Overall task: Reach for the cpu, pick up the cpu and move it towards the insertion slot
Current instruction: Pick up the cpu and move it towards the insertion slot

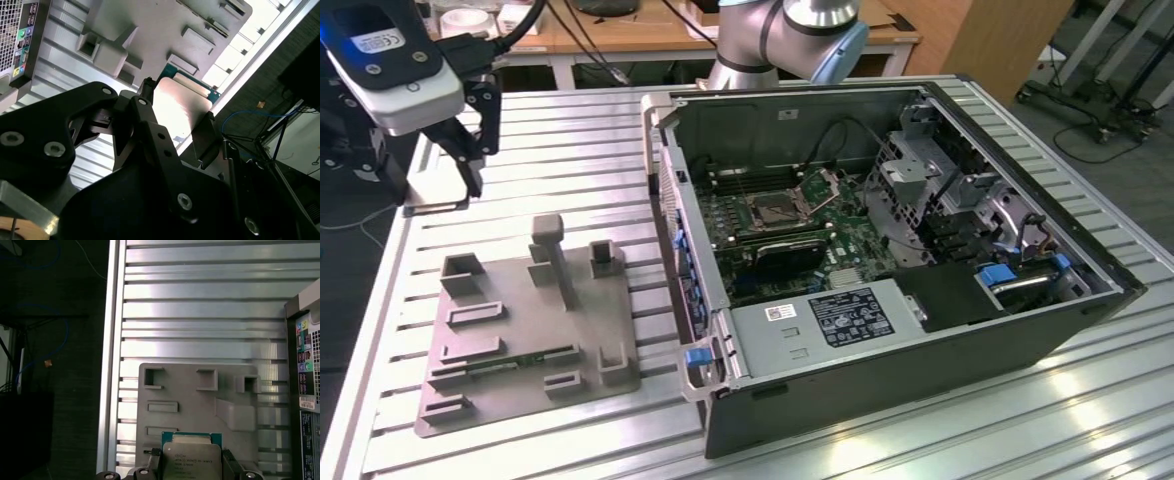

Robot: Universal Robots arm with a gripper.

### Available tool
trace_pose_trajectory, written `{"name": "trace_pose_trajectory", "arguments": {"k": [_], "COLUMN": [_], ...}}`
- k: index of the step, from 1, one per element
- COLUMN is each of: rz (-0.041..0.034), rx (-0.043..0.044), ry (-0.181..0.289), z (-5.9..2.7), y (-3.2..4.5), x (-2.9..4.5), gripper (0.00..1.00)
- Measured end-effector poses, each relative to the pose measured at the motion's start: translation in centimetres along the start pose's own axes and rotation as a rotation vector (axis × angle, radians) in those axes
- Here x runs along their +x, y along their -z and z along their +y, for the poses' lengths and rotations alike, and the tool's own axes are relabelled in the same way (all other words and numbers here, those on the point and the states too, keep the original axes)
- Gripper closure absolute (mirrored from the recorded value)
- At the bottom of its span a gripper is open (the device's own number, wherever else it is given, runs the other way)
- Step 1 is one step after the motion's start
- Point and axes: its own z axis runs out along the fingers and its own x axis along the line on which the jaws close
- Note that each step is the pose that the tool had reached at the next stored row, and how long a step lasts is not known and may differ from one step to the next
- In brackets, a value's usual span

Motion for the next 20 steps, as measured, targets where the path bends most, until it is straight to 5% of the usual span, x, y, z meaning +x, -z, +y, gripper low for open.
{"name": "trace_pose_trajectory", "arguments": {"k": [12, 20], "rz": [0.0001, 0.0008], "rx": [-0.0003, -0.0005], "ry": [0.0, 0.0], "z": [0.0, -0.03], "y": [0.11, 0.08], "x": [-0.06, -2.27], "gripper": [0.45, 0.45]}}
